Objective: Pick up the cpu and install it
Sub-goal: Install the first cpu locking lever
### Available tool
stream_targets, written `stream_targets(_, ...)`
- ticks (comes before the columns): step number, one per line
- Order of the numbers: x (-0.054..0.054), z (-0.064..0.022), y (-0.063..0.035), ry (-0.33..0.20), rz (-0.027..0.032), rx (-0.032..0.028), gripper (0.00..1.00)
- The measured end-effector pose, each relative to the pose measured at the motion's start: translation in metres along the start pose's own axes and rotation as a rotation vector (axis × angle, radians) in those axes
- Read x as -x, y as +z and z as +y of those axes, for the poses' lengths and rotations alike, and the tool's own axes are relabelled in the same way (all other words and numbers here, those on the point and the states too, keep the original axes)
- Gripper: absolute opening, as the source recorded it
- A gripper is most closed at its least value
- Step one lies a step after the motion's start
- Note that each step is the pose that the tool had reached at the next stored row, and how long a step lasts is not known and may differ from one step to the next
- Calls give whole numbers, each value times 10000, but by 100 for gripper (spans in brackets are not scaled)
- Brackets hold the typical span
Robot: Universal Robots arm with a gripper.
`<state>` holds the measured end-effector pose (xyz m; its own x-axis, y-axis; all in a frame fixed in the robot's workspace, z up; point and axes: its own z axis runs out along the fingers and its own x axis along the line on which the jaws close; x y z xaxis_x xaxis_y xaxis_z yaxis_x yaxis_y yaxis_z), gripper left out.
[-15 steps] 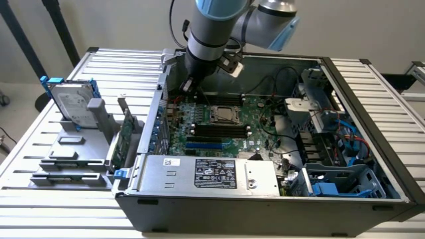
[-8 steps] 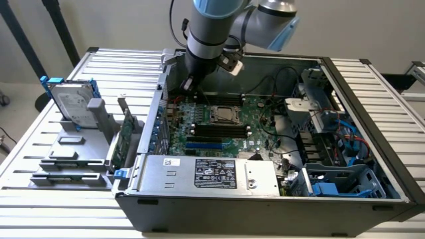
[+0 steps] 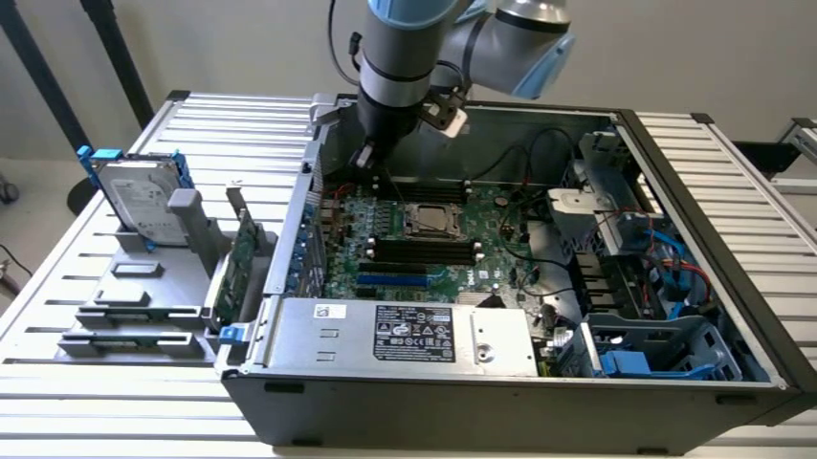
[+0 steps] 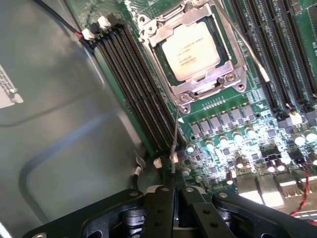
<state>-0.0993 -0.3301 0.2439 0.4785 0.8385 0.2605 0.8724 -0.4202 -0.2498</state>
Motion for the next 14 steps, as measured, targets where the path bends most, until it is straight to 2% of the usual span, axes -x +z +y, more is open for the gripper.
stream_targets(2,-24,-14,-4,-21,59,116,11)
stream_targets(4,-45,-26,-11,-52,115,263,11)
stream_targets(5,-49,-32,-12,-60,134,312,11)
stream_targets(12,-16,-96,-6,119,183,383,11)
stream_targets(14,-14,-98,-7,193,164,425,11)
